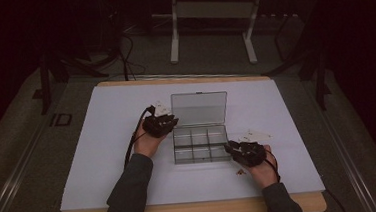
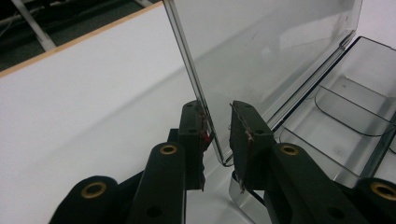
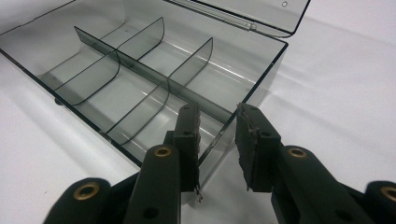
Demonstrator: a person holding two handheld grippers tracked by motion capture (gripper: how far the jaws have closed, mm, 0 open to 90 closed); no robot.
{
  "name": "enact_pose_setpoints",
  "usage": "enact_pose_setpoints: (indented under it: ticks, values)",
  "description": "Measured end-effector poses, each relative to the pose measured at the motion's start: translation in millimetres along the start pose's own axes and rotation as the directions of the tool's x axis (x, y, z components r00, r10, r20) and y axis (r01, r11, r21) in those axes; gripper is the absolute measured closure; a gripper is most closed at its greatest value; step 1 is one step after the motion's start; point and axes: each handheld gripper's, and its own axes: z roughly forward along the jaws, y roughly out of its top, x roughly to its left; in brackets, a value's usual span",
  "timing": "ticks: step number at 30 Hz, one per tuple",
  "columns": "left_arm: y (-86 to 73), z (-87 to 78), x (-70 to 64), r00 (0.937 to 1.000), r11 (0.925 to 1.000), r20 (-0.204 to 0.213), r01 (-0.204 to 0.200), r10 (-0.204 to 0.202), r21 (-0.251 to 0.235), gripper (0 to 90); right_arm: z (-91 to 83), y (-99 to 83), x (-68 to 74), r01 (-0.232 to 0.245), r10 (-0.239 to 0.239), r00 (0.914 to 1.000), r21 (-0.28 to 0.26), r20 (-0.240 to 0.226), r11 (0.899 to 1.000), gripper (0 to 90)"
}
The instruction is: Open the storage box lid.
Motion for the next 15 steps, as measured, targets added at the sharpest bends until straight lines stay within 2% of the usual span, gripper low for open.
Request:
enact_pose_setpoints:
  ticks: [8, 15]
  values:
    - [-5.7, 1.4, -0.2, 0.9993, 0.9994, 0.012, 0.036, -0.036, -0.004, 75.0, -0.3, 0.0, -1.5, 0.001, -0.001, 1.0000, 0.001, -0.003, 1.000, 71.5]
    - [-7.7, 3.1, 0.9, 0.9985, 0.9987, 0.020, 0.050, -0.050, 0.005, 73.7, -0.3, -0.1, -1.8, -0.002, 0.002, 1.0000, 0.000, -0.005, 1.000, 71.5]
